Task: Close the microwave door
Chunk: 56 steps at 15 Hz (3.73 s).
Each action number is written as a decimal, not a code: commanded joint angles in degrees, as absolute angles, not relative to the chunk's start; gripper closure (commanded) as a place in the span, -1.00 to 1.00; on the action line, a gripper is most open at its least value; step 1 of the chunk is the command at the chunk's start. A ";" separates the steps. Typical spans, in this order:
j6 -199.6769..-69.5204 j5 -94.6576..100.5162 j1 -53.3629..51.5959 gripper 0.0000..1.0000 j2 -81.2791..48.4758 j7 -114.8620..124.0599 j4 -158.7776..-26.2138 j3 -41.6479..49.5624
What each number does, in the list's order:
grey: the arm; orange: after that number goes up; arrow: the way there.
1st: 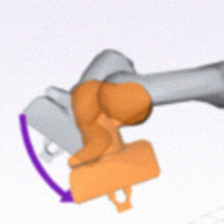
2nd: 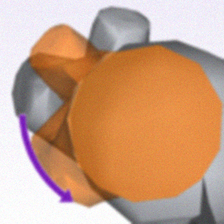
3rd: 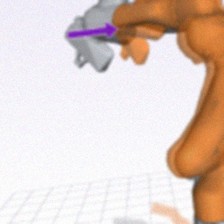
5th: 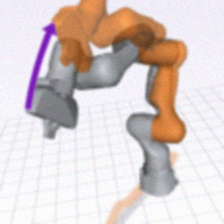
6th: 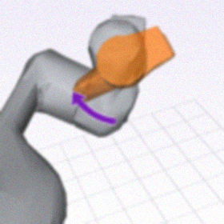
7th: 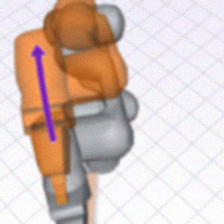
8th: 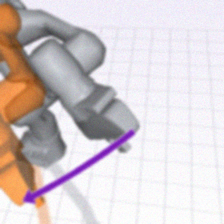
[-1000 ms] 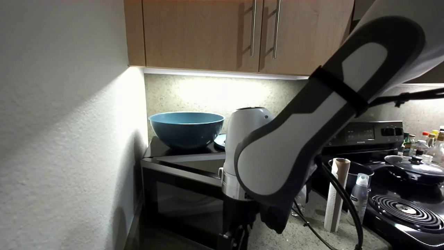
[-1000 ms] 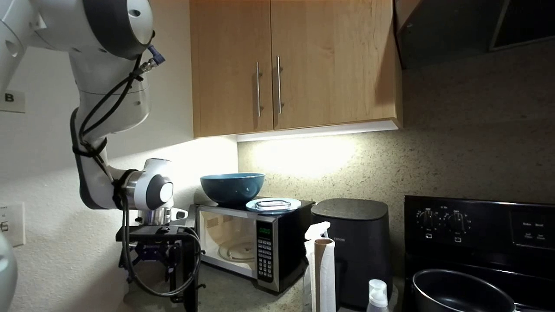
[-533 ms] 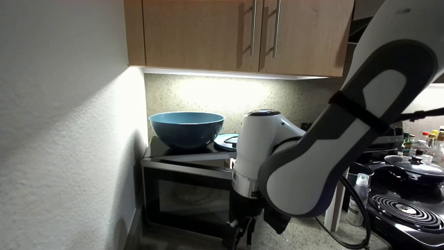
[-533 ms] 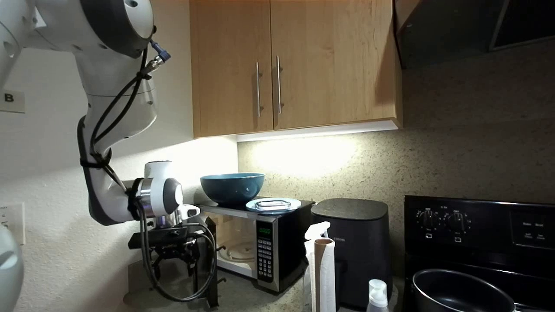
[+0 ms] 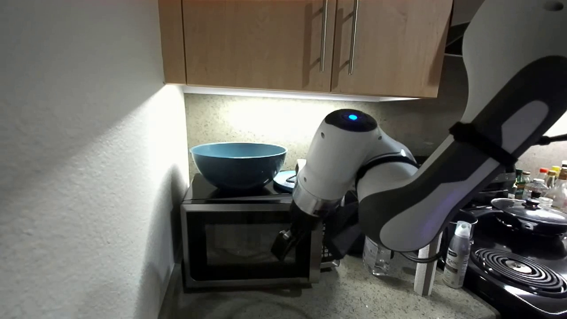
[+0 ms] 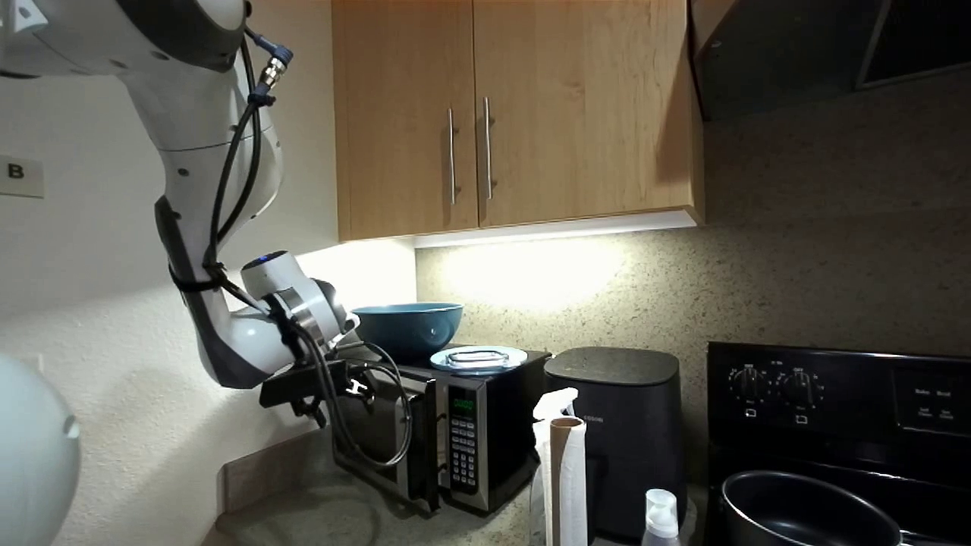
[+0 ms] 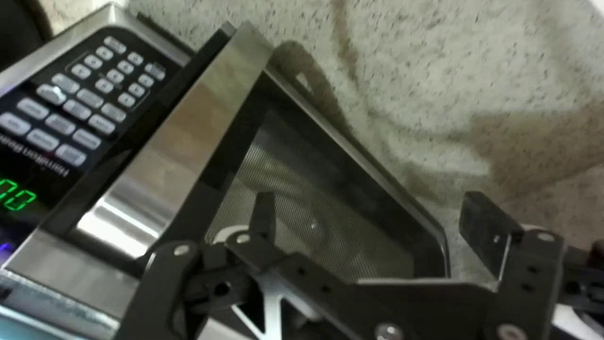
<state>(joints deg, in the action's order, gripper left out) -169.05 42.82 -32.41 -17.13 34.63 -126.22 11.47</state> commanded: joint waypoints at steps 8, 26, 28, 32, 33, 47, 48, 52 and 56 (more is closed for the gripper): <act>-172.92 75.27 -52.72 -1.00 -17.36 68.55 -113.56 36.83; -168.85 22.54 -22.54 -1.00 -16.76 19.81 -124.30 0.14; -171.12 22.35 -19.99 -1.00 -18.94 16.37 -121.35 0.29; -172.13 18.52 -13.02 -1.00 -23.29 10.69 -117.81 -3.20; -171.96 18.61 -12.08 -1.00 -24.19 10.49 -117.08 -3.45; -182.89 23.01 -22.15 -1.00 -29.83 13.38 -114.14 9.78; -181.85 22.82 -21.85 -1.00 -29.95 13.38 -113.49 9.35; -180.51 22.78 -21.26 -1.00 -29.96 13.40 -112.95 8.59; -180.50 22.78 -21.18 -1.00 -29.96 13.40 -112.94 8.52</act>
<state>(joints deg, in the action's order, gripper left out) -180.50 22.78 -21.18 -29.96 13.40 -112.94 8.52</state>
